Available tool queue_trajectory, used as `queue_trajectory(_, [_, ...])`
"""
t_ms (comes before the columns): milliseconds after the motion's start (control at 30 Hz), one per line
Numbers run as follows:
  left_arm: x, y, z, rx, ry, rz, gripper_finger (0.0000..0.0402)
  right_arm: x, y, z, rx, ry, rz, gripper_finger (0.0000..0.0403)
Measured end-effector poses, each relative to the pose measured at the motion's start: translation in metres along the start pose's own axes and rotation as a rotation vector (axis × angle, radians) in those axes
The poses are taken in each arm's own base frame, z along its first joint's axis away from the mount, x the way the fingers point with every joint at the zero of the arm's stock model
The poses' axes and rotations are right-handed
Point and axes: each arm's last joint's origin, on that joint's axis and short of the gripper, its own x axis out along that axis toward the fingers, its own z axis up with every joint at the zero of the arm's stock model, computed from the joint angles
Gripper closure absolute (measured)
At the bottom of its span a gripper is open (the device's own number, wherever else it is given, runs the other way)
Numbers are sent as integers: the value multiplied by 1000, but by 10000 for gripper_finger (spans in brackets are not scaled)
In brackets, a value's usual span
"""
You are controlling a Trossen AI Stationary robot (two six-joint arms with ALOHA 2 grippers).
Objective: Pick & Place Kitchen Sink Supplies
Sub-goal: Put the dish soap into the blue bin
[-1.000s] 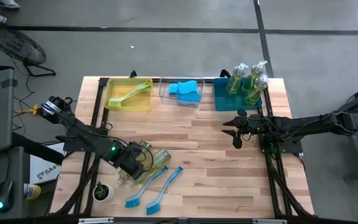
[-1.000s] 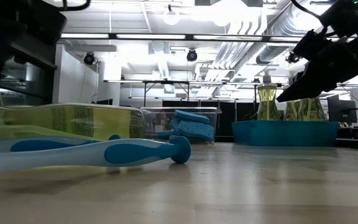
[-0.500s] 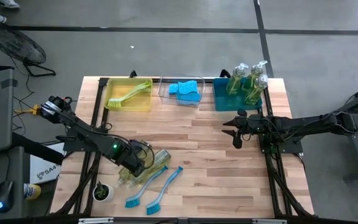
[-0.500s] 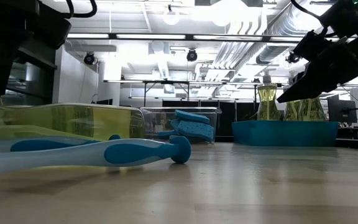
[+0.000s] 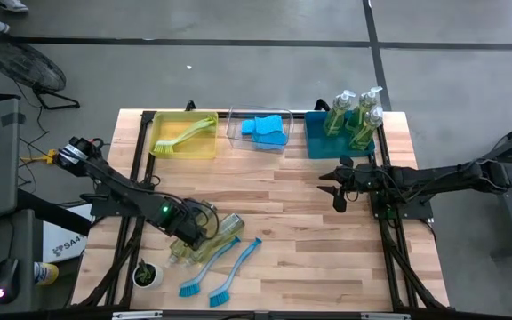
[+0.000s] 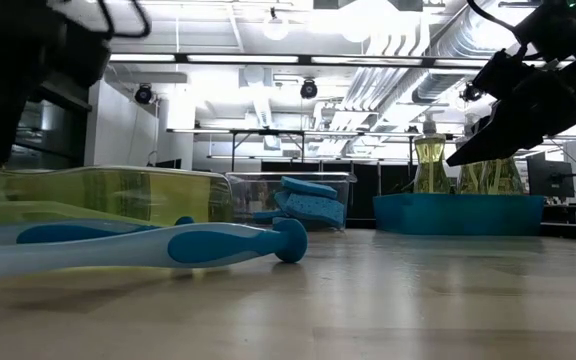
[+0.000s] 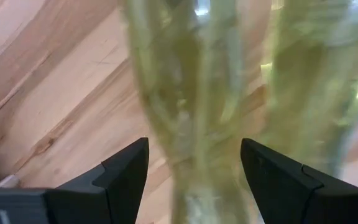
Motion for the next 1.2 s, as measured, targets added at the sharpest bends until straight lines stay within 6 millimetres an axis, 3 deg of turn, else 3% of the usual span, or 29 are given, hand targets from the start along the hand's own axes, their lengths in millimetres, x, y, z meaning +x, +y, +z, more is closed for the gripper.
queue_trajectory(167, [16,6,-5,-31,74,-9,151,0,0,0,0,1,4,252])
queue_trajectory(400, [26,3,-5,-24,43,-71,151,0,0,0,0,1,5,252])
queue_trajectory(767, [51,26,-14,-14,100,20,151,0,0,0,0,3,5,252])
queue_trajectory(1067, [54,30,-16,-16,164,29,151,0,0,0,1,2,4,252])
queue_trajectory(1200, [54,30,-16,-15,164,27,170,0,0,0,2,1,0,252])
